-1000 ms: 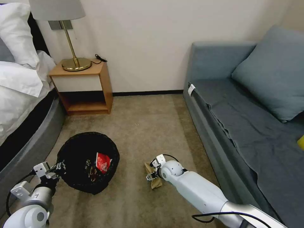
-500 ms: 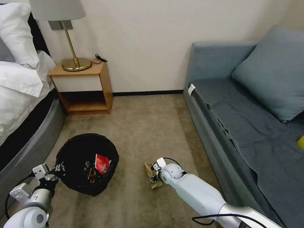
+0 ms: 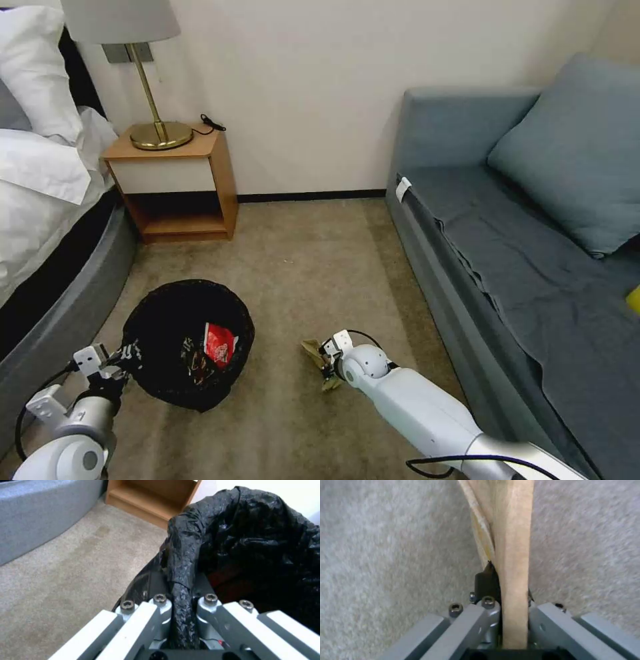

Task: Pick up the trash bin, then pick up the garbage on the floor and place it into the trash bin.

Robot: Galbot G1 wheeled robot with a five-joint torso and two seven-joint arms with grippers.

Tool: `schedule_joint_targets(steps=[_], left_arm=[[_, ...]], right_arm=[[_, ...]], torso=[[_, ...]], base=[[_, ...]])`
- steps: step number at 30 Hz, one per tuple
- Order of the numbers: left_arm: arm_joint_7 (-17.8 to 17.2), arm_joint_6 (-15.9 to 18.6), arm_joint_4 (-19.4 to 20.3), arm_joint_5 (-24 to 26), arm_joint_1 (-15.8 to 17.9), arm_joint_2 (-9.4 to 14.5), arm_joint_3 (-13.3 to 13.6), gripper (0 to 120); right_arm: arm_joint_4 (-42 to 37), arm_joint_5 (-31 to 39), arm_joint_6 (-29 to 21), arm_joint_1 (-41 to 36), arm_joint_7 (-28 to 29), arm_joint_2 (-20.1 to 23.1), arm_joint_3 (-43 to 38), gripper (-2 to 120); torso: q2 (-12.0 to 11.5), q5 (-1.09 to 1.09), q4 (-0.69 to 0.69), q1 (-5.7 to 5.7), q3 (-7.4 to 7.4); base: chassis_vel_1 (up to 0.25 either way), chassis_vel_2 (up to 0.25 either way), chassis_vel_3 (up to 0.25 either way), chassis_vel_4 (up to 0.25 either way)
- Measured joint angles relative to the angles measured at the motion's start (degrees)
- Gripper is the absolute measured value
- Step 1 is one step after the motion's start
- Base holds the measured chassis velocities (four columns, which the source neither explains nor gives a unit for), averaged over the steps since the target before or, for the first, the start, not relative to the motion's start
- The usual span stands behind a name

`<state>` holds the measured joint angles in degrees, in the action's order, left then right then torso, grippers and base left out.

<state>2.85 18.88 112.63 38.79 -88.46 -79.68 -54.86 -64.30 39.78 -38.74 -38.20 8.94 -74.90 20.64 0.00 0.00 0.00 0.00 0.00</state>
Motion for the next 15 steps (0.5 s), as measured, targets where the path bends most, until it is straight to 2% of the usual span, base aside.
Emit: schedule_joint_targets(steps=[3, 11, 15], left_arm=[[-0.05, 0.08, 0.13, -0.02, 0.00, -0.17, 0.04, 4], [-0.27, 0.60, -0.14, 0.05, -0.10, -0.58, 0.90, 4], [-0.29, 0.62, -0.43, -0.02, -0.26, -0.62, 1.55, 4]], right_arm=[[-0.95, 0.09, 0.58, -0.25, 0.31, 0.42, -1.37, 0], [-15.35, 2.01, 4.73, -0.10, 4.74, 3.55, -10.52, 0], [-21.19, 4.83, 7.55, 1.08, 5.13, 4.91, -11.70, 0]], torso=[[0.00, 0.00, 0.00, 0.00, 0.00], [0.00, 0.00, -0.01, 0.00, 0.00], [0.00, 0.00, -0.01, 0.00, 0.00]], base=[[0.000, 0.000, 0.000, 0.000], [0.000, 0.000, 0.000, 0.000], [0.000, 0.000, 0.000, 0.000]])
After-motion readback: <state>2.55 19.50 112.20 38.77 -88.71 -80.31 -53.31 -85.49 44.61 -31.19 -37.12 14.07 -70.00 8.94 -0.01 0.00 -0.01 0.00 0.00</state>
